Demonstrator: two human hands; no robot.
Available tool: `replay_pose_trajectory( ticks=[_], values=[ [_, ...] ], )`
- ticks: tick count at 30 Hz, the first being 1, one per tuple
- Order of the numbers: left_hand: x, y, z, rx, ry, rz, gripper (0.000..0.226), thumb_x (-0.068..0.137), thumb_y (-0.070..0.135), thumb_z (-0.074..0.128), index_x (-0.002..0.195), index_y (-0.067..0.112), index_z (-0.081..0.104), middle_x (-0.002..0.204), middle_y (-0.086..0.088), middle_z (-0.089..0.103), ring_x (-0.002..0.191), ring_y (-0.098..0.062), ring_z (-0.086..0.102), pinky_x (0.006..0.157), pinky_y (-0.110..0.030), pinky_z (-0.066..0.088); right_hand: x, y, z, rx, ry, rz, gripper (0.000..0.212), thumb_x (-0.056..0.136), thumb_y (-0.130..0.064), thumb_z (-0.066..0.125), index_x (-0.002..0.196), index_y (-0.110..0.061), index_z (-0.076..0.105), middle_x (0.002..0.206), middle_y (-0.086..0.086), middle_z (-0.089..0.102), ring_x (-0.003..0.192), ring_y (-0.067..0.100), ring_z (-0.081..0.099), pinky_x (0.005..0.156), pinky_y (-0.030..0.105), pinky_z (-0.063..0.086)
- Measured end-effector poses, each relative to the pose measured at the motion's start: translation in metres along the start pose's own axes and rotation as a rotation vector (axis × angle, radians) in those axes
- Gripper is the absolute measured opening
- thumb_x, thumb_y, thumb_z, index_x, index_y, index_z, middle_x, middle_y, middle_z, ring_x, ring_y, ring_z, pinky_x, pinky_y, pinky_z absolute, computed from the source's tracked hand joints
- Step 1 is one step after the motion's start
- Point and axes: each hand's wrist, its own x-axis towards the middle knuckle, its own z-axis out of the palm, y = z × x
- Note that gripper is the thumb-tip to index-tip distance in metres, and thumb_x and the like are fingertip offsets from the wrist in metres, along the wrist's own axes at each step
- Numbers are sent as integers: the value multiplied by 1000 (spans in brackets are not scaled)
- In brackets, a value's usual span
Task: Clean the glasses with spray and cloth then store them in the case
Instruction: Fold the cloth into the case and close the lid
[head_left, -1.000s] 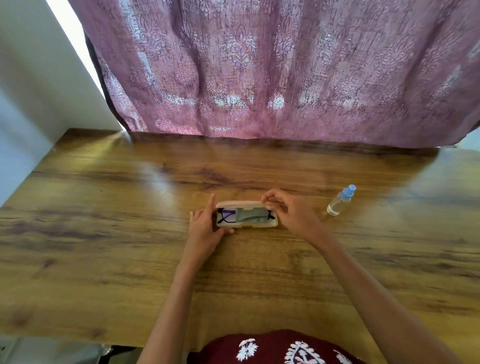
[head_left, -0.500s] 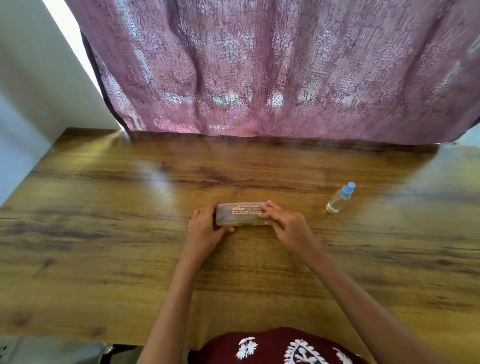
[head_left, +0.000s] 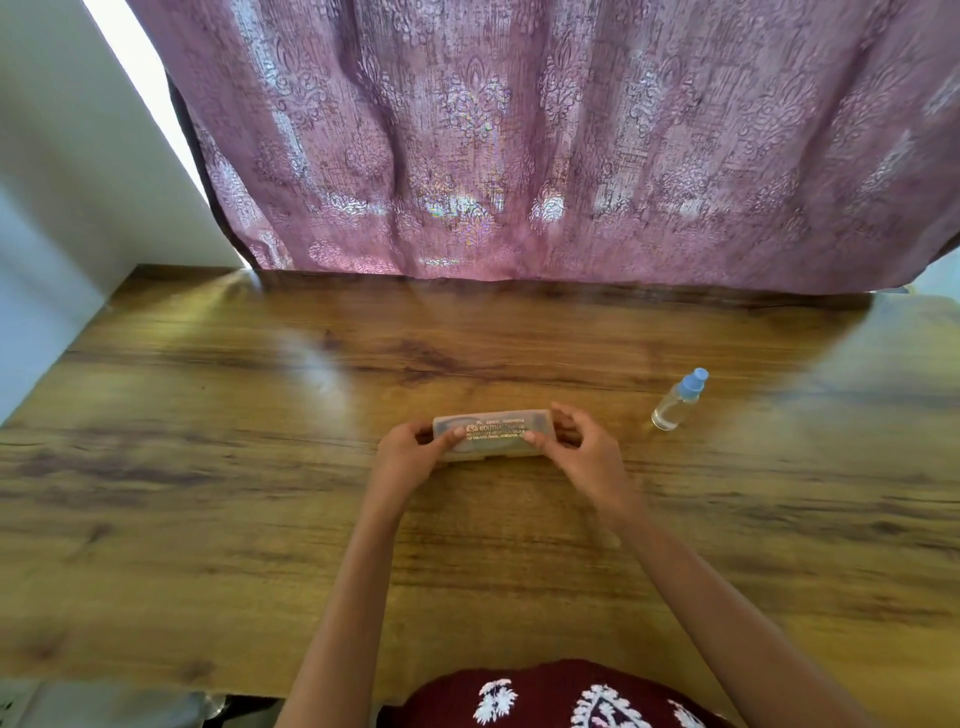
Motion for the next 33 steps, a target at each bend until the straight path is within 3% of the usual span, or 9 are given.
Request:
replay_pose_trajectory(
  ticks=[4,7,11,18,26,33],
  values=[
    [2,2,-2,-160,-60,-79,33,80,43,71,99,16,68,95,-2,70,94,-21,65,87,-39,56,11,-1,-6,84,-133,147,56,78,-35,76,125,-12,57,122,0,62,108,14,58,92,29,49],
    [-2,8,-2,-348,-122,-143,32,85,33,69,104,8,64,101,-6,67,94,-18,65,75,-25,58,12,-3,-9,284,-159,196,49,78,-29,76,120,-16,54,121,2,60,111,16,57,94,29,49],
    [-4,11,6,-477,-134,-166,36,89,27,65,113,2,58,111,-12,62,89,-19,67,62,-17,57,12,-6,-7,518,-196,263,45,85,-18,70,123,-15,46,124,11,56,112,22,60,89,35,56],
    [8,9,16,-461,-96,-177,52,85,31,69,122,-3,56,111,-12,66,82,-18,71,69,-23,59,17,-2,-8,518,-132,314,57,86,-14,69,136,-4,42,126,16,55,111,25,61,82,32,58],
    [16,16,25,-378,-55,-141,44,85,32,69,115,0,60,105,-10,69,81,-24,71,87,-43,56,18,0,-10,560,-67,302,55,86,-8,68,134,1,43,125,16,57,113,27,60,75,29,60],
    [23,30,30,-335,-50,-117,43,84,32,70,113,2,62,97,-7,71,78,-24,72,87,-43,56,24,-1,-17,589,-31,308,54,85,-6,68,132,1,44,126,17,56,112,28,60,72,27,60]
  ],
)
